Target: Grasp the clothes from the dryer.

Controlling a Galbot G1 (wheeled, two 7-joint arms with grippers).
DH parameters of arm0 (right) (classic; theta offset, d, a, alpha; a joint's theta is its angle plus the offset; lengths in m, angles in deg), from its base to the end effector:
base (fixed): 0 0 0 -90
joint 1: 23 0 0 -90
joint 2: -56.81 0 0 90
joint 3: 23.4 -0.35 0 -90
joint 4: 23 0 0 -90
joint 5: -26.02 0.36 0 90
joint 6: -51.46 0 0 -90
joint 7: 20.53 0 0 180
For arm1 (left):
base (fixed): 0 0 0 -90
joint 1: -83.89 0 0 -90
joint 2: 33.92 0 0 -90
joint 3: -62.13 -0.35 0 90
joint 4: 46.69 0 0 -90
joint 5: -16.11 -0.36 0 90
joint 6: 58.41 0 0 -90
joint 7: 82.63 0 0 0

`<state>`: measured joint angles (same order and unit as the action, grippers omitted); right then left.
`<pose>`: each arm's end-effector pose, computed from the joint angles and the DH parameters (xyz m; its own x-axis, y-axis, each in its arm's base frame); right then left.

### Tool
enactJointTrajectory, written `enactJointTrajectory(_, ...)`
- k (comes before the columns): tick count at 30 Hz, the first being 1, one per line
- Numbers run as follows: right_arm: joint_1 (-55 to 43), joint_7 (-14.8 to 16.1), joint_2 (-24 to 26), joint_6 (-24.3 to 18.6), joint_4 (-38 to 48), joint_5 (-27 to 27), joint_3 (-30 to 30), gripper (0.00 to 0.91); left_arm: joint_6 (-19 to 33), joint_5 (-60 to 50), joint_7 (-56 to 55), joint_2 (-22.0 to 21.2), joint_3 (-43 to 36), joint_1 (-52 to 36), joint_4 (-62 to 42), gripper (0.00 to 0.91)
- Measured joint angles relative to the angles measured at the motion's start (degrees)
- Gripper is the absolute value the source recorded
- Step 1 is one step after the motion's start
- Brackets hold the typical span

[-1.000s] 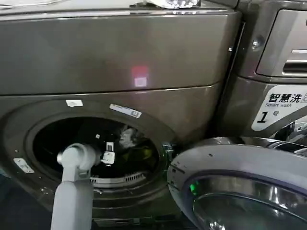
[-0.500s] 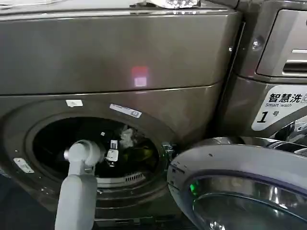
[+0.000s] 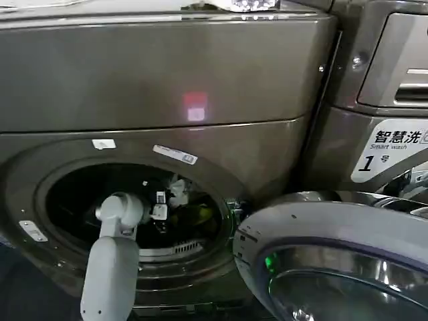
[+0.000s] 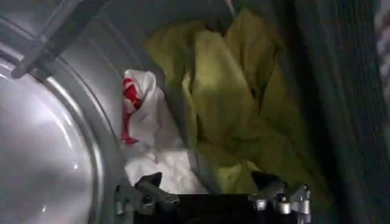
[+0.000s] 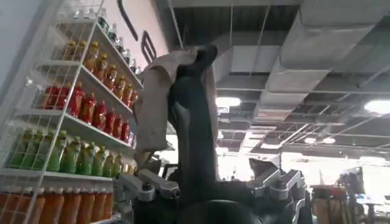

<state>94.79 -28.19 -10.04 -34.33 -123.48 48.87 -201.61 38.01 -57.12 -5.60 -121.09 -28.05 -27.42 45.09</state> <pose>-0.0473 -0.4372 -0.1135 -0.1534 0.8910 -0.4272 0.9876 0.1238 -0.0963 0.4582 0.0156 -0.1846 -0.5724 0.2603 0.7775 0.7950 -0.0562 0.6041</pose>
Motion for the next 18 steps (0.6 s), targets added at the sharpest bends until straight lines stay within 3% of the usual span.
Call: enactJointTrajectory(18, 0.3, 0.0, 0.1, 0.1, -0.2, 0.1, -0.2, 0.907, -2.7, 5.8, -0.3, 0.1, 0.5, -2.2, -9.2, 0.907)
